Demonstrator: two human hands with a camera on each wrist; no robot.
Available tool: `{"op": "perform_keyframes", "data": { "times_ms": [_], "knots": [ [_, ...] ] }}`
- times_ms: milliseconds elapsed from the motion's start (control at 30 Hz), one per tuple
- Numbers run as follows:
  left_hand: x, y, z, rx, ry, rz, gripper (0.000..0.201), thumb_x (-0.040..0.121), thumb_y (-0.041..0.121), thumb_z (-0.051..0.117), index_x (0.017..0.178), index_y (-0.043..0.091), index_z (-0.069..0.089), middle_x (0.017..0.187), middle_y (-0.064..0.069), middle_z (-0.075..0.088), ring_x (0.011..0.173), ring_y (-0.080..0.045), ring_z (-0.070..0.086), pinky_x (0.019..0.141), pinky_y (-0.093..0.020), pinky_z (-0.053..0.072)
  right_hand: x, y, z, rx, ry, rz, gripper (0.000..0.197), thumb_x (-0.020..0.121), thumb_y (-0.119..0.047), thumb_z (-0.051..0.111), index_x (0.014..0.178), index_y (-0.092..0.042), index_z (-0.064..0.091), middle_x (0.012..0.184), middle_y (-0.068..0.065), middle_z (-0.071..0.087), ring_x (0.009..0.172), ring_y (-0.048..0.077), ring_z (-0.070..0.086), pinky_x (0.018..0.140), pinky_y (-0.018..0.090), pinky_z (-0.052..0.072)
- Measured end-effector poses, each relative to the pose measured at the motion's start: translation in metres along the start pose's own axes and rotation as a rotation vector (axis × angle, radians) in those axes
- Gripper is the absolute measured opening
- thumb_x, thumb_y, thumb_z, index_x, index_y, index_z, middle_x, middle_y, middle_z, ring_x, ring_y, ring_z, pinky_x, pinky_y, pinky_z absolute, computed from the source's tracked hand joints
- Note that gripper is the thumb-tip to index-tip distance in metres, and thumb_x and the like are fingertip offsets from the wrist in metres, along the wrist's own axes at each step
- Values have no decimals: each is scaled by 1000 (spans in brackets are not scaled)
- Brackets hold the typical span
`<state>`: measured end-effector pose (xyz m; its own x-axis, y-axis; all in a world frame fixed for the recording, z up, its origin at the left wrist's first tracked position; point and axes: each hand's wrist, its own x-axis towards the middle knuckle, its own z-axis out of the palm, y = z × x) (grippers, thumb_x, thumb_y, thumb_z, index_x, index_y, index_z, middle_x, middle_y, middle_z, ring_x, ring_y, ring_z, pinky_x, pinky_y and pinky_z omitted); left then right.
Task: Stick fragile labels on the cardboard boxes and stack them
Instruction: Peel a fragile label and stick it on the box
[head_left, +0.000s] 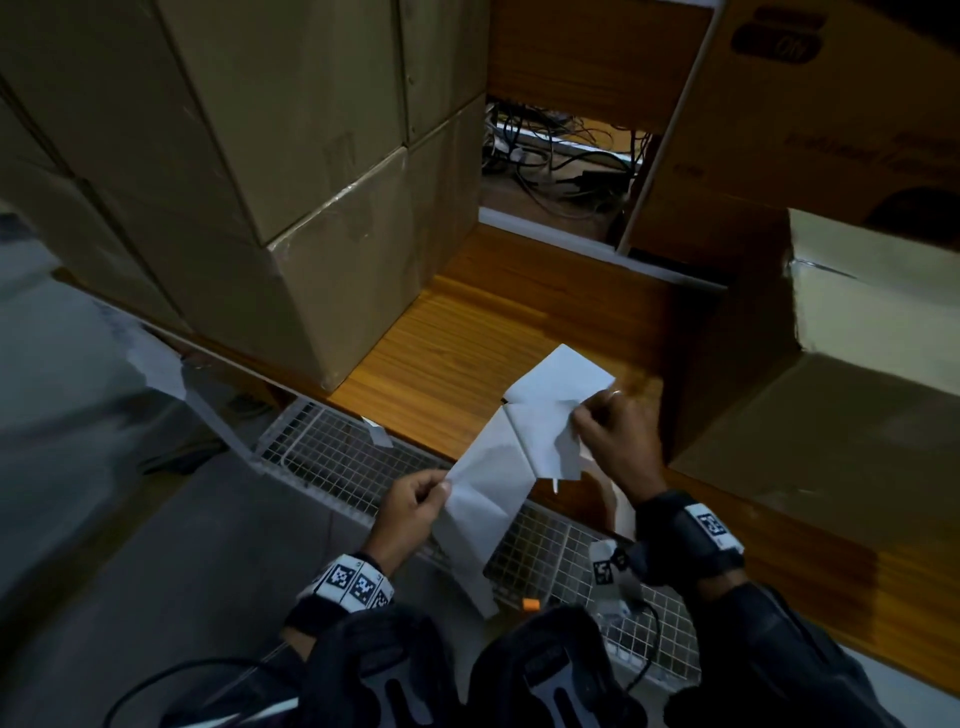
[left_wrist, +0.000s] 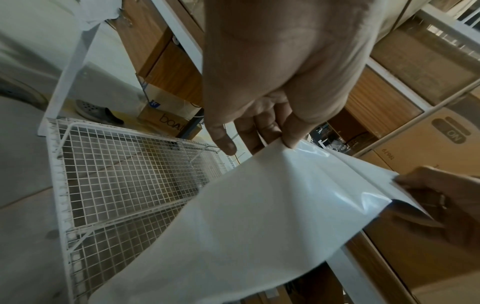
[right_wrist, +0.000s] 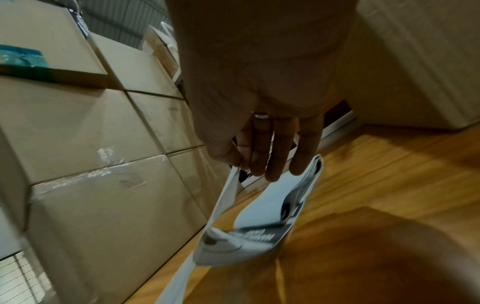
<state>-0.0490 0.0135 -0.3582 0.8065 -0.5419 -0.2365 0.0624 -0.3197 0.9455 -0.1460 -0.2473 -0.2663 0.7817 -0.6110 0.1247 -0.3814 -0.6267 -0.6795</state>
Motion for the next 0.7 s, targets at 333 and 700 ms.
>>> {"op": "perform_keyframes", "data": {
  "times_ms": [333,700],
  "knots": [
    [4,10,-4,1,119,7,23,99,8,60,113,22,72,102,8,75,93,-3,71,78,-23,58,28,-8,-51,144,366,175,12,95,-21,61,90,-12,68,85,1,67,82,18,62,77,27,42],
    [-1,18,-17,102,198,4,27,99,15,62,125,17,69,107,5,72,101,-10,67,82,-30,58,23,-29,-64,405,583,143,6,96,-19,60,93,-17,64,81,-14,60,69,-5,55,63,19,45]
  ]
}}
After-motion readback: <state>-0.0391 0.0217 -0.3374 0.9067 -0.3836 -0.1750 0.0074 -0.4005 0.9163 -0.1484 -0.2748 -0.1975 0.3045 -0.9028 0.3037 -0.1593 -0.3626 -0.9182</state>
